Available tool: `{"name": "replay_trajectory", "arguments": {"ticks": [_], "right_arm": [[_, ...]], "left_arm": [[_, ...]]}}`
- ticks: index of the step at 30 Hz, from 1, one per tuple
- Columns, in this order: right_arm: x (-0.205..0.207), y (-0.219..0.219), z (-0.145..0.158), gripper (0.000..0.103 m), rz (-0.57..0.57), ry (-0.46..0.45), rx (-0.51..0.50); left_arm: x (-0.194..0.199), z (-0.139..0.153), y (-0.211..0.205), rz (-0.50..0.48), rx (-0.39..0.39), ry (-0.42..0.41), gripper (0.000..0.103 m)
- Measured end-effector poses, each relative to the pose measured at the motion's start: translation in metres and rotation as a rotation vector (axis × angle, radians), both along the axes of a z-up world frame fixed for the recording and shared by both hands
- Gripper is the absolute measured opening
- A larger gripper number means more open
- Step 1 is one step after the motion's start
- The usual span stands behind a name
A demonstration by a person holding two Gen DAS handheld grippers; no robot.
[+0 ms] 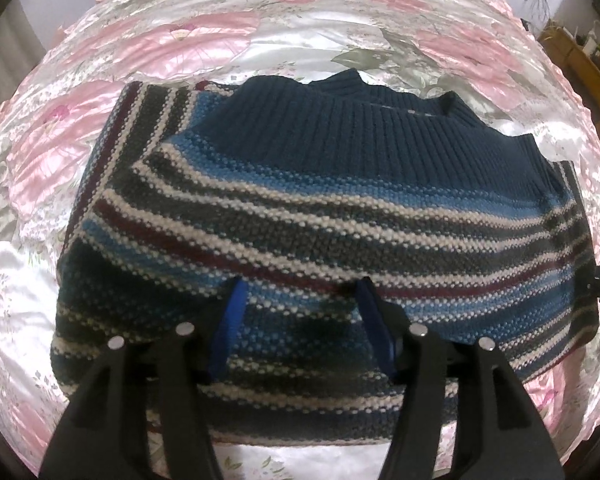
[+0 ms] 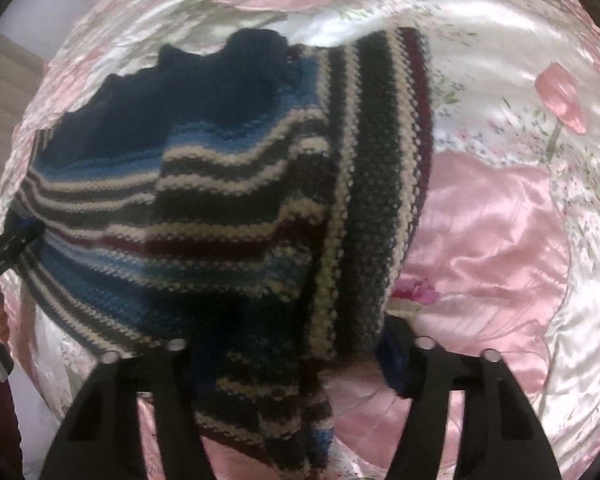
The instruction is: Fold small clothes
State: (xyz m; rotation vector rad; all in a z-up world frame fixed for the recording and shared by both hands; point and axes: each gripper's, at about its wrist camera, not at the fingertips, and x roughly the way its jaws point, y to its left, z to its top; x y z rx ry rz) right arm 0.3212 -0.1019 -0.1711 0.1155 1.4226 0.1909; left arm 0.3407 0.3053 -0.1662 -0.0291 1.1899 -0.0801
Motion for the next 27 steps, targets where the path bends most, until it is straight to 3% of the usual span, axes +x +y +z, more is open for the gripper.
{"name": "replay_trajectory", "arguments": {"ticks": [3,12,19,27], "right_arm": [[-0.002,0.002,0.003,0.042,0.006,0.01,0.055],[-0.005,0.0,-0.006,0.038,-0.009,0.007,0.057],[-0.018,-0.021,0.024,0.032,-0.033,-0.053,0.131],[-0.017,-0.023,-0.005,0.032,-0.061,0.001,0.109]], "left_arm": [[-0.001,0.0,-0.001,-0.005,0.0,-0.003,0.059],[-0.006,0.002,-0.003,-0.011,-0.01,-0.01,0.059],[-0.008,0.001,-0.004,-0.01,-0.013,-0.007,0.059],[-0.006,-0.004,-0.001,-0.01,-0.009,-0.001,0.062]]}}
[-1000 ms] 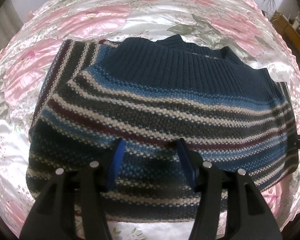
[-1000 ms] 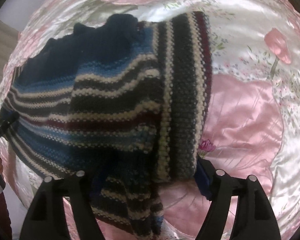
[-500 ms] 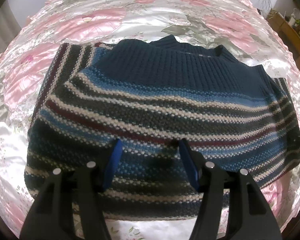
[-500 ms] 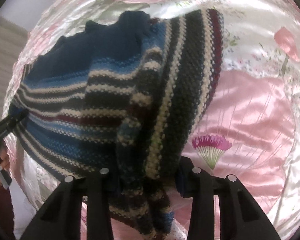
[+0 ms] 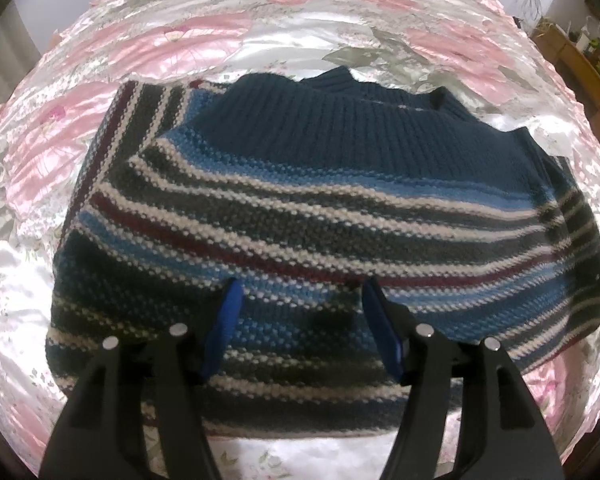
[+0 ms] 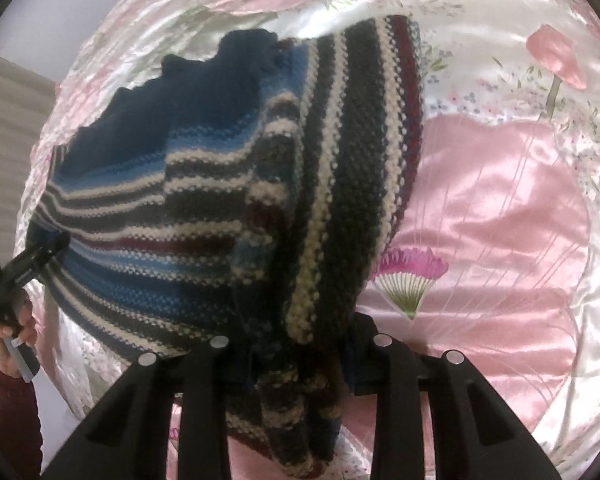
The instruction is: Fold small clothes
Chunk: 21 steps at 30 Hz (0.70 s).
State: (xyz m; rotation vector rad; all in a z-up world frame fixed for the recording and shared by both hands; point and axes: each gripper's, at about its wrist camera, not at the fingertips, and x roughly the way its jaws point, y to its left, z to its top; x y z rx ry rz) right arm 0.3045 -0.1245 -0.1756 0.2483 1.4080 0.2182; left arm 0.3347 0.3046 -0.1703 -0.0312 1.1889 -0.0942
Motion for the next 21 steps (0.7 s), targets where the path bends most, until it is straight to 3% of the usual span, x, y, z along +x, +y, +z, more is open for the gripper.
{"name": "replay_trajectory", "arguments": {"ticks": [5,11,17,21], "right_arm": [[0.002,0.002,0.005,0.032,-0.021,0.008,0.006],[0.007,0.011,0.038,0.032,-0.029,-0.021,0.07],[0.021,0.052,0.083,0.031,0.035,-0.072,0.166],[0.031,0.097,0.098,0.031,0.115,-0.091,0.131]], "left_arm": [[0.0,-0.006,0.001,0.006,0.008,-0.001,0.062],[-0.009,0.003,0.001,-0.005,-0.014,-0.025,0.062],[-0.021,0.015,0.006,-0.028,-0.006,-0.074,0.063],[-0.027,0.023,0.012,-0.035,-0.02,-0.092,0.066]]}}
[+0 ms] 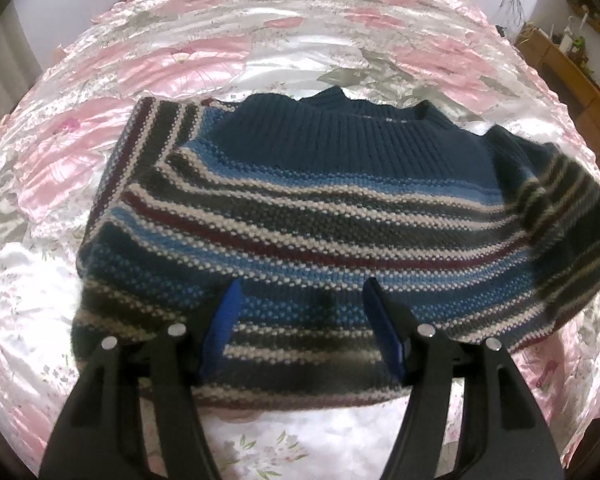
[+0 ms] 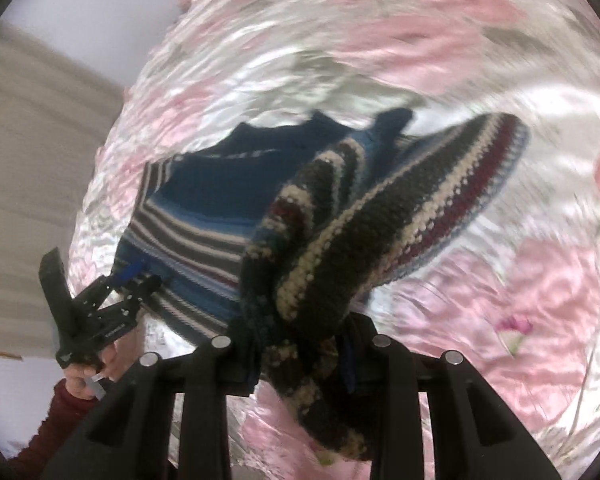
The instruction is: Fold small clothes
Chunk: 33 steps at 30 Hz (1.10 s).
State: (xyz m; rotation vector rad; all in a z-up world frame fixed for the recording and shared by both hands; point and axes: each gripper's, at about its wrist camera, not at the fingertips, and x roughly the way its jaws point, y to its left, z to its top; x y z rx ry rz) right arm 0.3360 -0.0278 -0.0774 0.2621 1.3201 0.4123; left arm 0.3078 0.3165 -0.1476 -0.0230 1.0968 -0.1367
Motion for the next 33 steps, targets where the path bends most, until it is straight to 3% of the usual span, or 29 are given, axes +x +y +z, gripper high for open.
{"name": "replay_trajectory", "arguments": {"ticks": [19,20,22,23,24,29,33], "right_arm": [[0.039,0.134,-0.008,0.028,0.176,-0.006,-0.065],[0.04,0.142,-0.012,0.029,0.194,-0.005,-0.079],[0.042,0.158,-0.025,0.042,0.232,0.029,-0.097],[0.042,0.162,-0.031,0.055,0.239,0.058,-0.071],[0.043,0.166,-0.035,0.057,0.248,0.085,-0.027],[0.038,0.15,-0.015,0.056,0.22,0.095,0.145],[0.029,0.119,0.004,0.056,0.197,0.047,0.094]], "left_arm": [[-0.009,0.0,0.044,0.064,-0.03,0.007,0.067],[-0.009,0.0,0.046,0.069,-0.034,0.011,0.067],[-0.011,0.0,0.05,0.075,-0.043,0.014,0.067],[-0.011,0.0,0.053,0.078,-0.046,0.014,0.067],[-0.012,0.0,0.054,0.08,-0.047,0.014,0.067],[-0.012,0.005,0.059,0.09,-0.068,0.019,0.067],[-0.013,0.01,0.06,0.086,-0.083,0.013,0.069]]}}
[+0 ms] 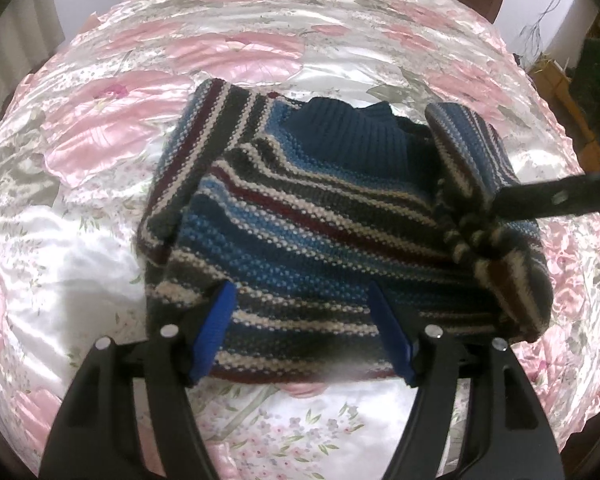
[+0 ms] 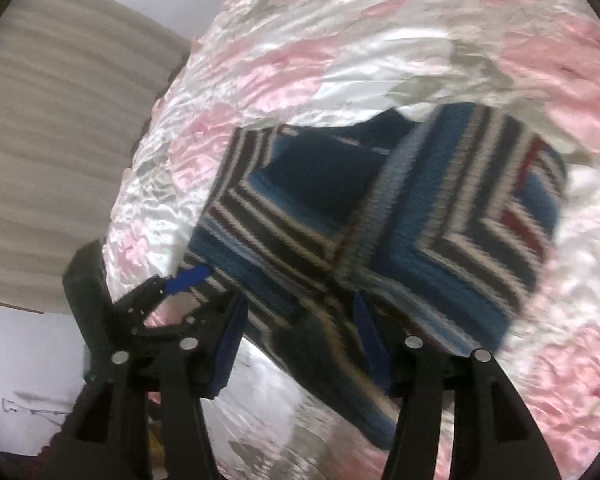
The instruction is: Fold small clothes
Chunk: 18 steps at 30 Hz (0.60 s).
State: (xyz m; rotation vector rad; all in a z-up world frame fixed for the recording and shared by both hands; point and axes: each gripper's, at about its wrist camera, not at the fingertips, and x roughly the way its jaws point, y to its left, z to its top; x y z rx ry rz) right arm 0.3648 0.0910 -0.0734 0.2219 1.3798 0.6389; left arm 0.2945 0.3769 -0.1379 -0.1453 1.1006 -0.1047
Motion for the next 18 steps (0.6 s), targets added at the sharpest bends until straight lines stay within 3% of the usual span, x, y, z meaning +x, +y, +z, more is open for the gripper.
{"name": "replay_trajectory", "arguments": {"ticks": [2,6,9,14,18], "right_arm": [[-0.003,-0.018,0.001,0.056,-0.028,-0.009,-0.054],[-0.005,-0.056,-0.01,0.056,-0.087,-0.065,-0.271],[-0.007,-0.085,-0.026,0.056,-0.129,-0.022,-0.28],[-0.011,-0.112,-0.046,0.056,-0.174,0.012,-0.257],[-0.016,-0.123,-0.06,0.056,-0.182,0.037,-0.244]], "left_arm": [[0.002,0.003,-0.001,-0.002,-0.026,-0.001,0.07],[0.01,0.007,-0.014,-0.021,-0.144,0.03,0.071],[0.017,0.012,-0.034,-0.048,-0.196,0.052,0.074],[0.033,0.017,-0.081,-0.11,-0.133,0.062,0.084],[0.045,0.016,-0.092,-0.092,-0.18,0.114,0.084]]}}
